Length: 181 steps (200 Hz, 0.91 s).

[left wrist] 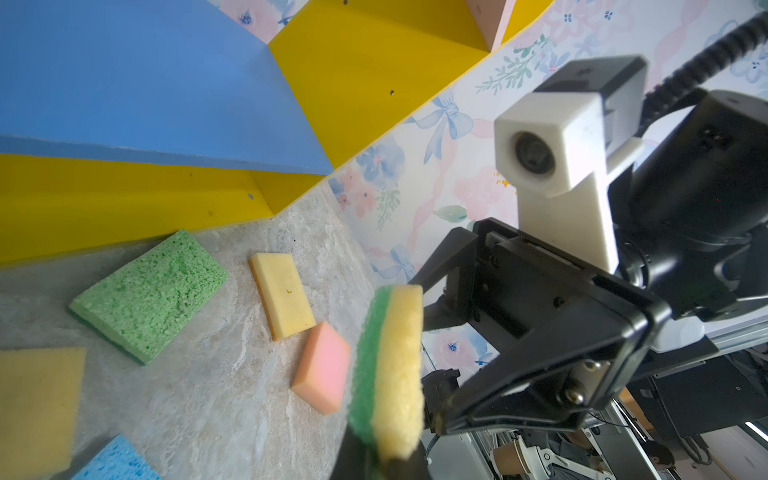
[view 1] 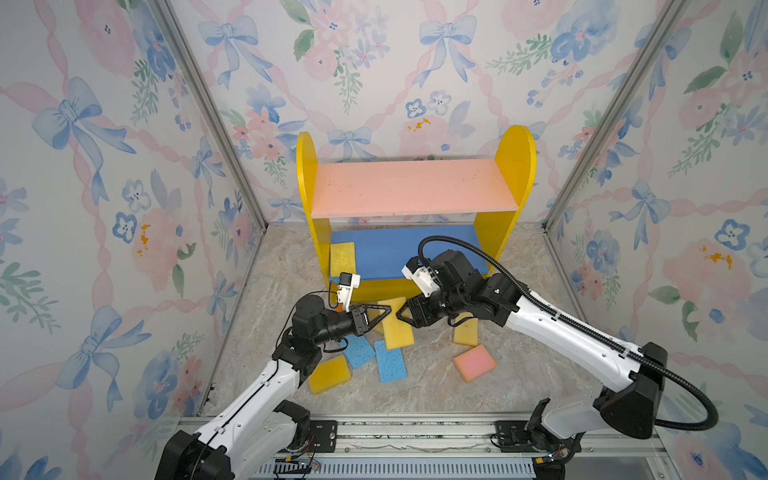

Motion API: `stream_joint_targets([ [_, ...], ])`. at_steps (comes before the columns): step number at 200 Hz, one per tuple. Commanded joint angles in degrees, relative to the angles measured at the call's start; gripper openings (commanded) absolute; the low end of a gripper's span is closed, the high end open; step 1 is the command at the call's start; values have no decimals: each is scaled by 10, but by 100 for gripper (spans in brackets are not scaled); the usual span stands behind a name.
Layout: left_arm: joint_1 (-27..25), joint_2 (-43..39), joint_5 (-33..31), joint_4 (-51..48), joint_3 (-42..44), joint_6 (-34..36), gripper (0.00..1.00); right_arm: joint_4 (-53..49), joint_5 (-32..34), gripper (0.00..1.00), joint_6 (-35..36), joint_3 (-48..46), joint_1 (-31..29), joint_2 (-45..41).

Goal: Place and organize the cleaning sponges onto the shelf

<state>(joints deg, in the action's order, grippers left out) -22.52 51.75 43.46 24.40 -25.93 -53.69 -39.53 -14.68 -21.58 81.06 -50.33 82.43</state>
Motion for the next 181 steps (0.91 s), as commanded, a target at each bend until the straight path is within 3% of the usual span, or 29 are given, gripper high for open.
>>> stream_joint_targets([
  [1,-1,-21,-8,20,-4,-17,0,-7,30,70,-47,5,-10,-53],
  [21,0,-29,-9,20,-3,-22,0,-11,61,85,-80,-19,-11,-96],
  [53,1,-30,-15,20,-4,-30,0,-16,120,97,-152,-97,-3,-188],
  [93,1,-40,-40,35,-4,-56,0,-64,173,99,-232,-201,41,-324],
  [121,0,-41,-64,53,6,-87,0,-55,160,97,-260,-268,78,-413],
  [152,-3,-31,-81,98,21,-149,0,-12,63,97,-241,-309,152,-445],
  [181,-6,-27,-116,130,31,-207,0,144,-155,97,-260,-356,232,-385],
])
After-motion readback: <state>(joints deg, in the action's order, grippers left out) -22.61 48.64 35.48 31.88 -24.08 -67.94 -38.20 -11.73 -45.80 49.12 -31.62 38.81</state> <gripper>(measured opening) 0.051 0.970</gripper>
